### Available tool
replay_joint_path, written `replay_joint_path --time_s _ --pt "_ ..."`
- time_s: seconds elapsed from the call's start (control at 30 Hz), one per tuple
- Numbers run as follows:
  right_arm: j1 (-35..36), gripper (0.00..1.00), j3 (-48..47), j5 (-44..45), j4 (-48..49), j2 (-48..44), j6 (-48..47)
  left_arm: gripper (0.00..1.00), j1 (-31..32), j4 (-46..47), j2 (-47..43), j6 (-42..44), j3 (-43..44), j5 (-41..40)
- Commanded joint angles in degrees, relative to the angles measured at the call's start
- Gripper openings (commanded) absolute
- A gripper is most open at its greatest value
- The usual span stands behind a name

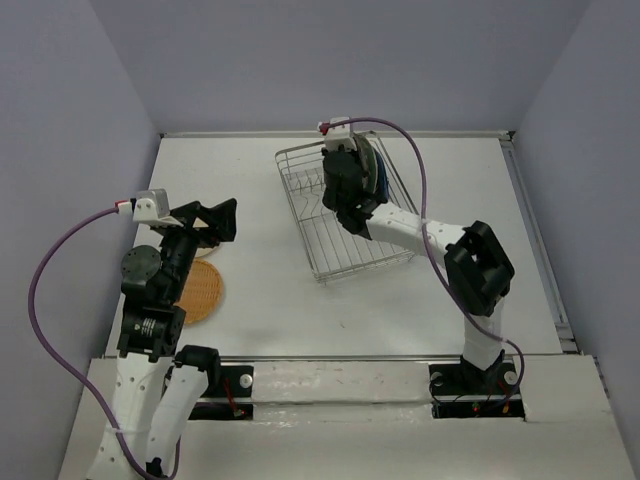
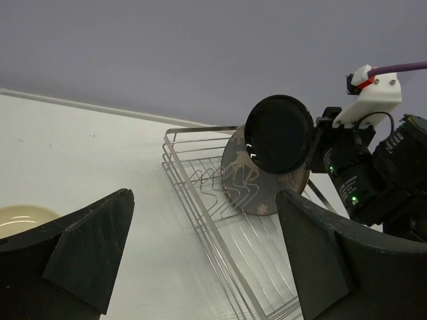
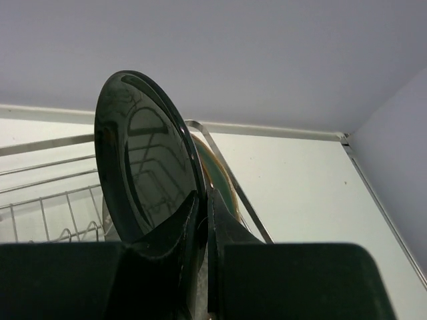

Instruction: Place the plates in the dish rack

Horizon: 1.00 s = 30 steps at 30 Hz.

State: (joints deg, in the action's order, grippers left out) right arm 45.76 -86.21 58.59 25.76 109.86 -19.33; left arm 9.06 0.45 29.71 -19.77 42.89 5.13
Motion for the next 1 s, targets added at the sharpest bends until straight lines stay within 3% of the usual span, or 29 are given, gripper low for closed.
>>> replay_joint_path --time_s 0.0,0.57,0.77,0.97 --pt "-0.7 0.07 -5.7 1.4 -4.7 1.8 4.6 0.99 0.5 2.1 -0.4 1.1 -0.3 -0.1" --pt "-1.2 0.07 -3.7 -2.6 -17.1 4.8 18.3 0.99 0.6 2.1 0.8 1.1 -0.5 -0.6" --pt "-1.2 0.07 -5.3 0.5 -16.7 2.8 17.0 0.99 -0.1 2.5 1.8 0.8 -0.9 -0.3" --pt "-1.7 0.07 -6.9 2.4 -11.4 0.9 8.7 0.99 -0.6 2.6 2.1 0.7 -1.1 -0.3"
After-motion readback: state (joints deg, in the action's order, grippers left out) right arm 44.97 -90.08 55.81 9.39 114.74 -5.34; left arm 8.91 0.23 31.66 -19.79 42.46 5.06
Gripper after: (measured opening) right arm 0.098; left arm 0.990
